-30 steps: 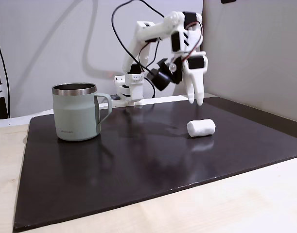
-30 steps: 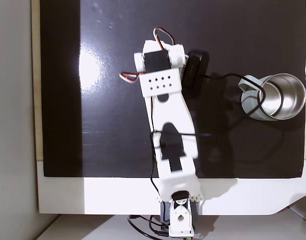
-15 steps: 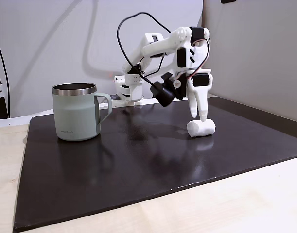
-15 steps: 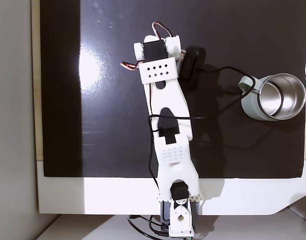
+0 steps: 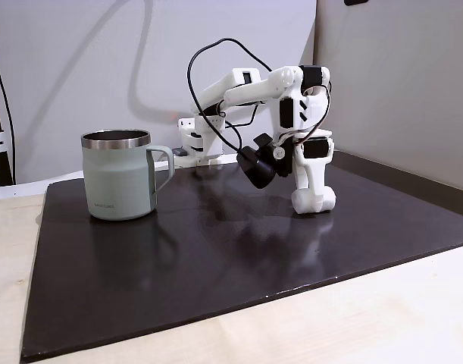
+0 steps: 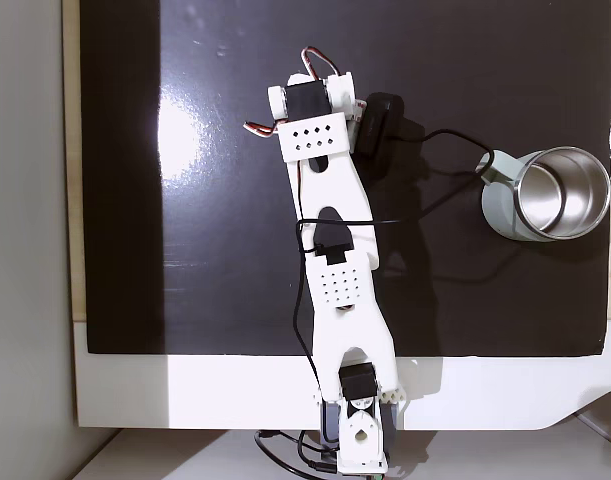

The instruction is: Grasp a gauze and put it in the cup.

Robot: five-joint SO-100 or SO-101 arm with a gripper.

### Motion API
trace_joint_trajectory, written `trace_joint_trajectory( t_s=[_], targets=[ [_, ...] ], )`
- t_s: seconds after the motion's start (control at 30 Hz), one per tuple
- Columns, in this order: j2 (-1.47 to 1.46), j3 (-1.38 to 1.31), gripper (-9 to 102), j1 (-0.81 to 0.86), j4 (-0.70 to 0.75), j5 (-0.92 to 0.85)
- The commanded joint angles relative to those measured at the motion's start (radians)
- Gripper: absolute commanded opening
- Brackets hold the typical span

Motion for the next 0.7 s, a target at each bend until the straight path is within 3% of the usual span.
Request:
trace_joint_trajectory(
  t_s=[0.0,0.27,0.67],
  targets=[
    [0.012,-0.054,13,-0.015,-0.003,-0.005],
    [0.04,-0.054,1,-0.003,0.011,-0.008],
    [0.376,0.13,0,0.009,0.021,-0.005]
  ],
)
